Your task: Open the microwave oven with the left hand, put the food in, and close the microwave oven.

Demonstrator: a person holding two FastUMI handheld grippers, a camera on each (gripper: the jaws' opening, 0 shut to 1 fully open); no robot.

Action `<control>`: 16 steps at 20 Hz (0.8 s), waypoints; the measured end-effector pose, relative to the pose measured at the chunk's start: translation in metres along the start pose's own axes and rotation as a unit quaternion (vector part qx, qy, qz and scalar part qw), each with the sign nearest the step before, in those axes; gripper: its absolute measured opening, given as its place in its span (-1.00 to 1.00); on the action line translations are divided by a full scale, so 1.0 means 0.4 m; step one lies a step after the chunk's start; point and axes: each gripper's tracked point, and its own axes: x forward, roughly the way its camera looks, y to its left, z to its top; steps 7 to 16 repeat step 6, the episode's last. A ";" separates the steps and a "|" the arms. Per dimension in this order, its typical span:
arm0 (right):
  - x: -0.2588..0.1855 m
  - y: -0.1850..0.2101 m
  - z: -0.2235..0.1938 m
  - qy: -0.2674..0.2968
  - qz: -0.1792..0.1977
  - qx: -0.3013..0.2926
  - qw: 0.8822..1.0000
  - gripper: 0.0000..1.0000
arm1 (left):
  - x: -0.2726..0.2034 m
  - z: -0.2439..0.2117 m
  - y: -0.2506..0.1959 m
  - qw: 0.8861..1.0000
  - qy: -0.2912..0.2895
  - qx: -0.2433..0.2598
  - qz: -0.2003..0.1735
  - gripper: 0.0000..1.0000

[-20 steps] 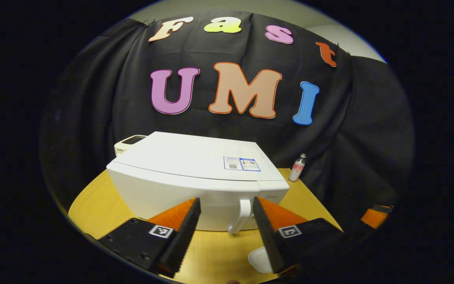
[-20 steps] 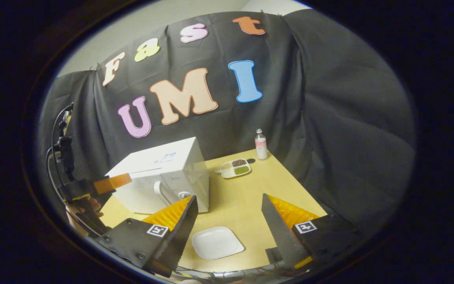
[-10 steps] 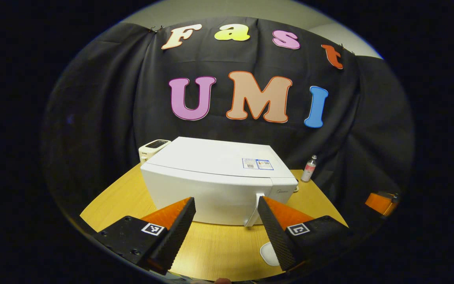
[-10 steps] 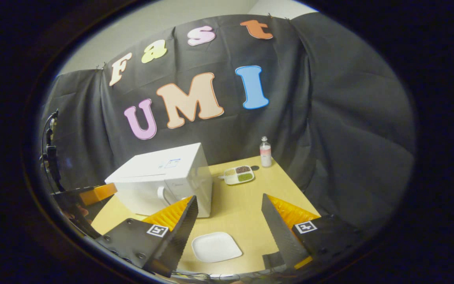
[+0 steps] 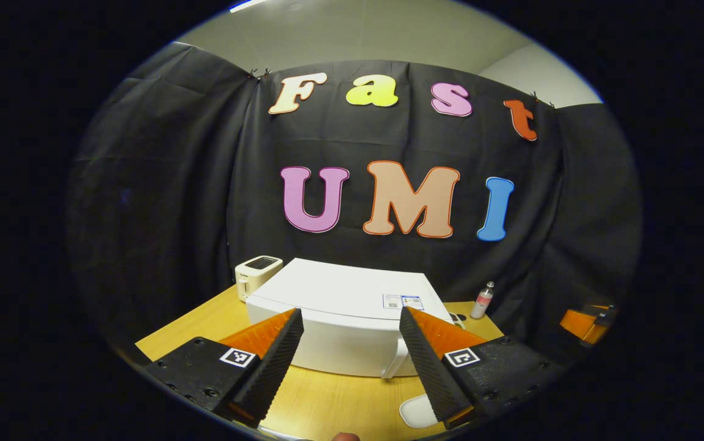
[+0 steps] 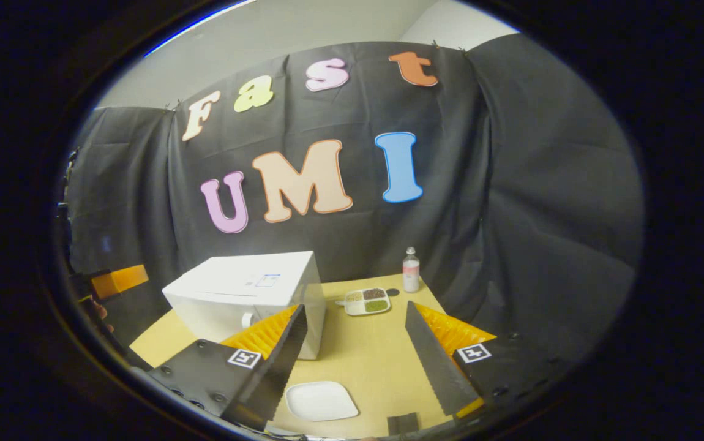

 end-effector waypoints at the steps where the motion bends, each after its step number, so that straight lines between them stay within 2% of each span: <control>1: -0.003 0.002 0.001 -0.001 0.003 0.001 1.000 0.82 | 0.001 -0.008 -0.004 1.000 0.002 0.000 0.000 0.92; 4: -0.010 0.004 0.000 -0.002 0.010 0.004 1.000 0.82 | -0.004 -0.019 -0.021 1.000 0.008 0.003 -0.004 0.93; 5: -0.013 0.002 0.001 -0.002 0.011 0.006 1.000 0.99 | -0.003 -0.028 -0.029 1.000 0.013 0.004 -0.006 0.92; 6: -0.019 0.000 0.002 -0.003 0.012 0.008 1.000 0.83 | -0.003 -0.034 -0.034 1.000 0.016 0.005 -0.008 0.93; 16: -0.019 0.000 0.002 -0.003 0.012 0.008 1.000 0.83 | -0.003 -0.034 -0.034 1.000 0.016 0.005 -0.008 0.93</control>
